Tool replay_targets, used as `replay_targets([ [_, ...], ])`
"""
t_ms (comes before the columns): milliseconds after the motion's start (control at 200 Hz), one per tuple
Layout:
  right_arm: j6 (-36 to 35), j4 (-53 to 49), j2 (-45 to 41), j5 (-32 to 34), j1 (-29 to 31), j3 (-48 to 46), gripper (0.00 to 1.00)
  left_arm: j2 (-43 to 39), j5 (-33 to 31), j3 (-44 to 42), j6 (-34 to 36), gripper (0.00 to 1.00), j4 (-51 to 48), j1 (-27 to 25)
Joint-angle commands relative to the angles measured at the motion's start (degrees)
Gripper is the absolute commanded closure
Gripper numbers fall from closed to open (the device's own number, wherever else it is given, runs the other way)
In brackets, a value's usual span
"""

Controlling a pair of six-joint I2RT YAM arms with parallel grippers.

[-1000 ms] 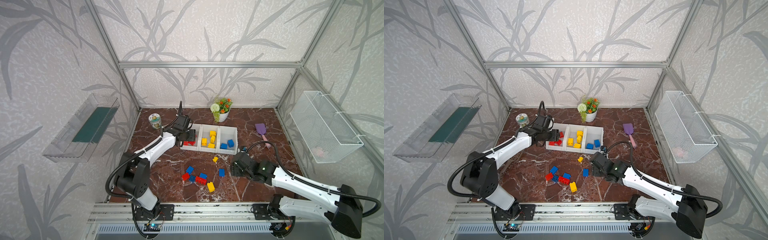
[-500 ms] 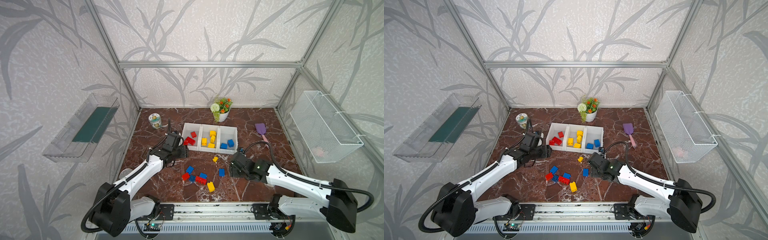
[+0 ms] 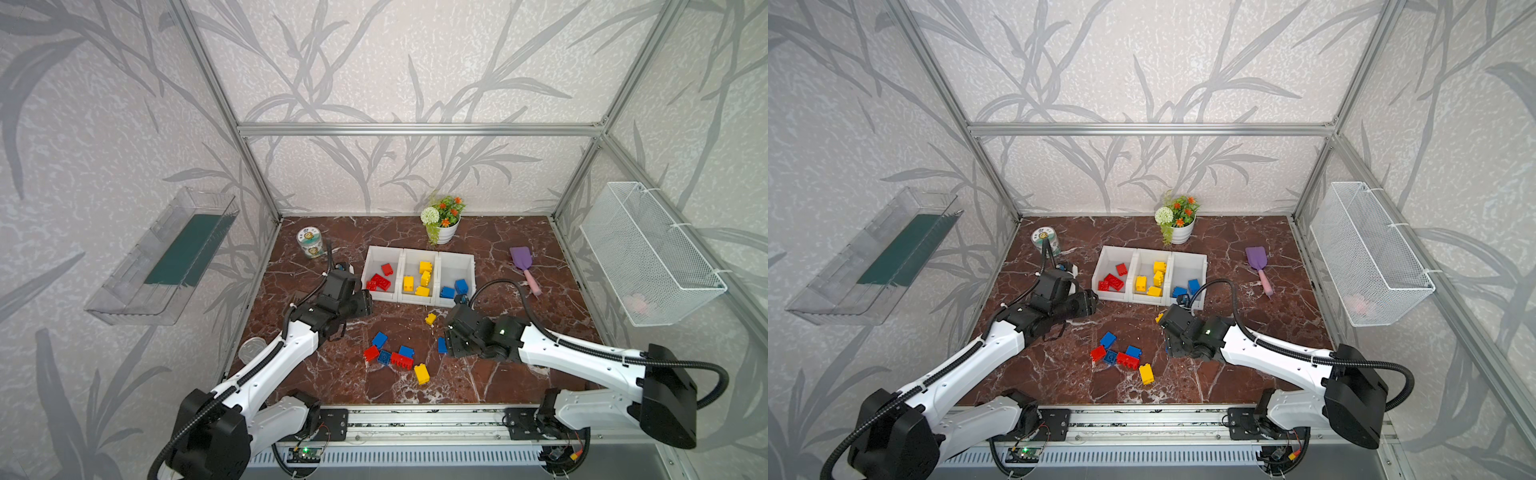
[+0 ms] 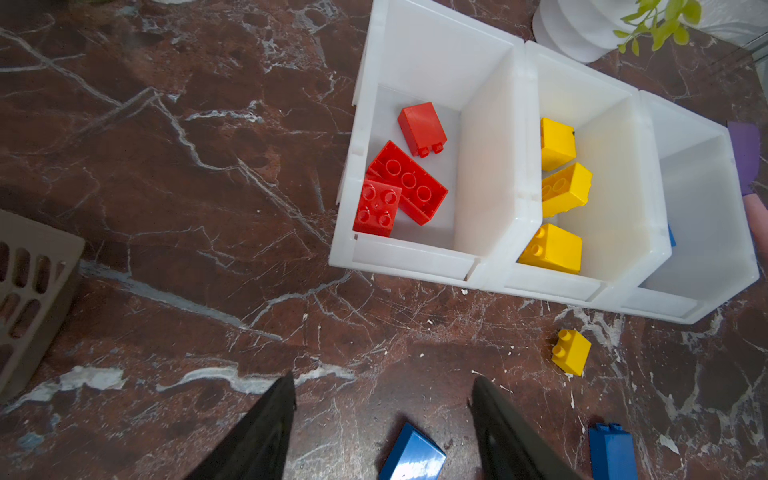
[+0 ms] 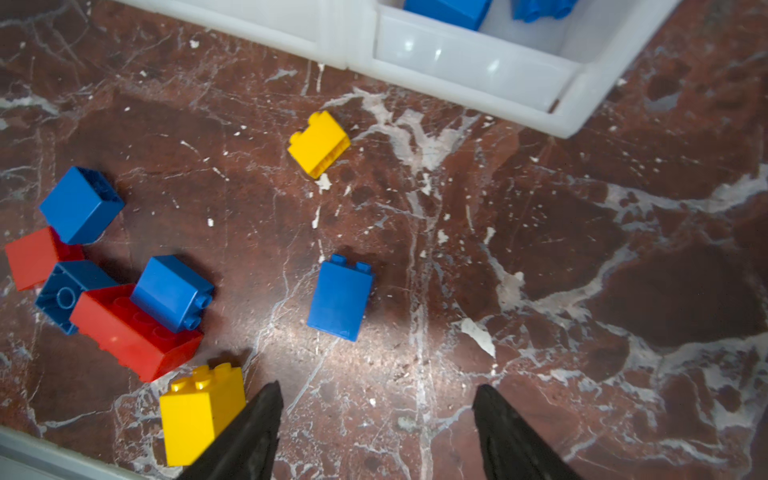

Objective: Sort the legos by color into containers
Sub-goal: 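Withdraw the left gripper from the red compartment while the right gripper moves over the pile, then lower the right gripper onto the long red brick and grasp it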

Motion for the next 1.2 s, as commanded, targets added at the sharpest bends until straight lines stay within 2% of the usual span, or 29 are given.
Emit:
replay_targets([
  [0,-3.30,1.79,3.28,-2.21,2.78,3.07,0.27,-1.68,-3.12,-1.19,-1.63,0.30,-1.90,0.29],
  [225,-5.95,3.31,14.59,-5.06,8.52,10.53,0.27,-4.82,-4.91,-2.95,-2.25,0.29,-2.99,0.81],
  [250,-7.96,3.30,15.77,-5.24,9.17,11.56,0.27,-5.17,-5.06,-3.15,-2.30,0.30,-3.13,0.90],
  [545,-14.51,4.13,26.05,-6.63,13.53,19.65,0.43,-8.52,-5.15,-5.00,-3.53,0.29,-4.14,1.69],
  [760,-17.29,2.82,29.55,-6.28,13.60,22.00,0.50,-10.13,-5.77,-6.07,-3.75,0.29,-4.36,1.89],
  [880,-17.02,3.21,30.70,-5.93,13.61,22.15,0.54,-10.18,-5.73,-6.07,-3.65,0.29,-4.34,1.97],
  [1065,-16.58,3.45,31.19,-5.64,13.69,21.98,0.66,-10.02,-5.35,-6.07,-3.38,0.29,-4.06,2.13],
  [1195,-16.63,3.61,31.61,-5.79,13.64,21.71,0.68,-10.09,-5.22,-6.14,-3.42,0.29,-4.06,2.13],
])
